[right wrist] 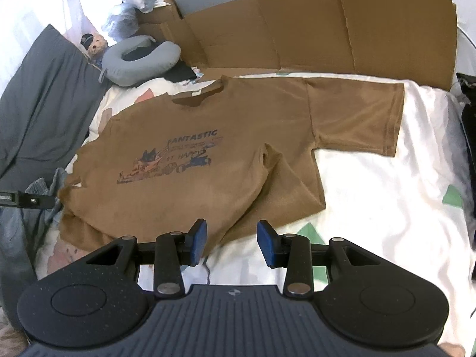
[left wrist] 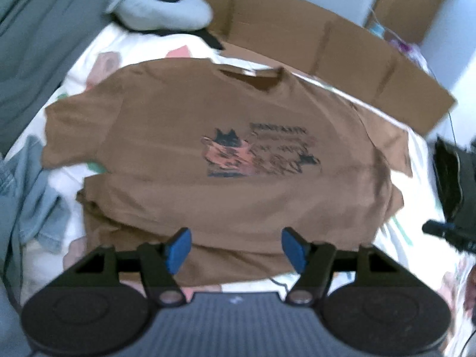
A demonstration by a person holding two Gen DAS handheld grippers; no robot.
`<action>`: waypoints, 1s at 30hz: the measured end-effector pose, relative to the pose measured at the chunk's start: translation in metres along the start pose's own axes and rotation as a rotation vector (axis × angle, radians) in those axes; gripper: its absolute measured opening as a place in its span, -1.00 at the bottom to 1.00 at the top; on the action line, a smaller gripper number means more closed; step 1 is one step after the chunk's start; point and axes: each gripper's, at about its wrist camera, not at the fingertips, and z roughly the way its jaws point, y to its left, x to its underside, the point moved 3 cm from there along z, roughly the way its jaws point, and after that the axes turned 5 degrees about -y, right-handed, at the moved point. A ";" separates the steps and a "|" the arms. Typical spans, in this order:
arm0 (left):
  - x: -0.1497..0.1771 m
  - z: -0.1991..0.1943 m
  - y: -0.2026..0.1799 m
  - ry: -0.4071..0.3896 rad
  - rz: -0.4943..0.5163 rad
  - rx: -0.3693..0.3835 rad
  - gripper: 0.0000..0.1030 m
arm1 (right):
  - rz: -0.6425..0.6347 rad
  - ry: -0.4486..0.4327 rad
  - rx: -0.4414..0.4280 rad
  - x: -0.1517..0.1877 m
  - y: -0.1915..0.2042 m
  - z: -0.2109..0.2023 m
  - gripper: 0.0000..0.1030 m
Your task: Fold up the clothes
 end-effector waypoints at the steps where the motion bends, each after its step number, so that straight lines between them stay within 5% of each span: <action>1: 0.003 0.003 -0.008 0.011 0.018 0.021 0.31 | -0.004 -0.002 -0.002 0.002 0.000 -0.002 -0.14; 10: 0.027 0.037 -0.072 0.063 0.113 0.160 0.09 | 0.023 0.001 -0.105 0.015 -0.009 -0.012 -0.14; 17: 0.041 0.066 -0.106 0.096 0.100 0.284 0.02 | -0.019 -0.004 -0.066 0.023 -0.013 -0.013 -0.13; 30: 0.052 0.120 -0.136 0.104 0.083 0.362 -0.05 | 0.018 -0.023 -0.042 0.034 -0.026 -0.005 -0.13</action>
